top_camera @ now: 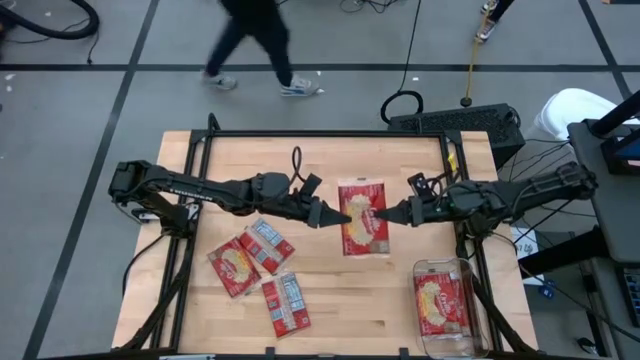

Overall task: Sort popcorn bags into baskets
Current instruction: Put the popcorn bag into the transparent bin

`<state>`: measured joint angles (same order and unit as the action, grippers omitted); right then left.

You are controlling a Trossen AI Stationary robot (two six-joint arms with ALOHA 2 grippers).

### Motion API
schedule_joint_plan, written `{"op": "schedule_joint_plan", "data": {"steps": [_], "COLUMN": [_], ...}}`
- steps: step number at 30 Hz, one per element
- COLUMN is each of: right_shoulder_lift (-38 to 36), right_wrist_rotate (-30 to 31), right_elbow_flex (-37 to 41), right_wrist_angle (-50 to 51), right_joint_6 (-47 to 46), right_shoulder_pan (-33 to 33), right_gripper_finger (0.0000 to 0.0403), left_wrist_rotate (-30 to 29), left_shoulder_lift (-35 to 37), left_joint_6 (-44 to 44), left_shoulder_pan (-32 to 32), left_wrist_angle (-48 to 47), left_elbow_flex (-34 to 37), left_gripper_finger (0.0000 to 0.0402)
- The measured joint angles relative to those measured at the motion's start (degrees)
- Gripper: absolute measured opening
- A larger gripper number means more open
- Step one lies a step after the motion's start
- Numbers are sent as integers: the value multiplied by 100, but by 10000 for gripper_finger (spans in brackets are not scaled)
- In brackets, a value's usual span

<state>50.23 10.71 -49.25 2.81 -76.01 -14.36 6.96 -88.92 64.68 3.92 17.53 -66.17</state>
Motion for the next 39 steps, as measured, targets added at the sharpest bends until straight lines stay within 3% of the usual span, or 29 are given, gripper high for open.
{"op": "schedule_joint_plan", "data": {"steps": [6, 10, 28, 39], "right_shoulder_lift": [-339, -641, -856, -856], "right_wrist_rotate": [-202, -161, 419, 420], "right_elbow_flex": [0, 0, 0, -2], "right_wrist_angle": [832, 1353, 2917, 4042], "right_joint_6": [-498, -906, -3016, -4140], "right_shoulder_pan": [-340, -723, -2742, -3721], "right_gripper_finger": [5, 5, 5, 6], "left_wrist_rotate": [73, 75, 159, 569], "left_shoulder_lift": [2, 2, 4, 7], "left_joint_6": [10, 58, -45, -278], "left_shoulder_pan": [-4, 30, 225, 258], "left_wrist_angle": [-437, -682, -929, -1219], "left_elbow_flex": [0, 0, 0, 0], "left_gripper_finger": [227, 249, 167, 162]}}
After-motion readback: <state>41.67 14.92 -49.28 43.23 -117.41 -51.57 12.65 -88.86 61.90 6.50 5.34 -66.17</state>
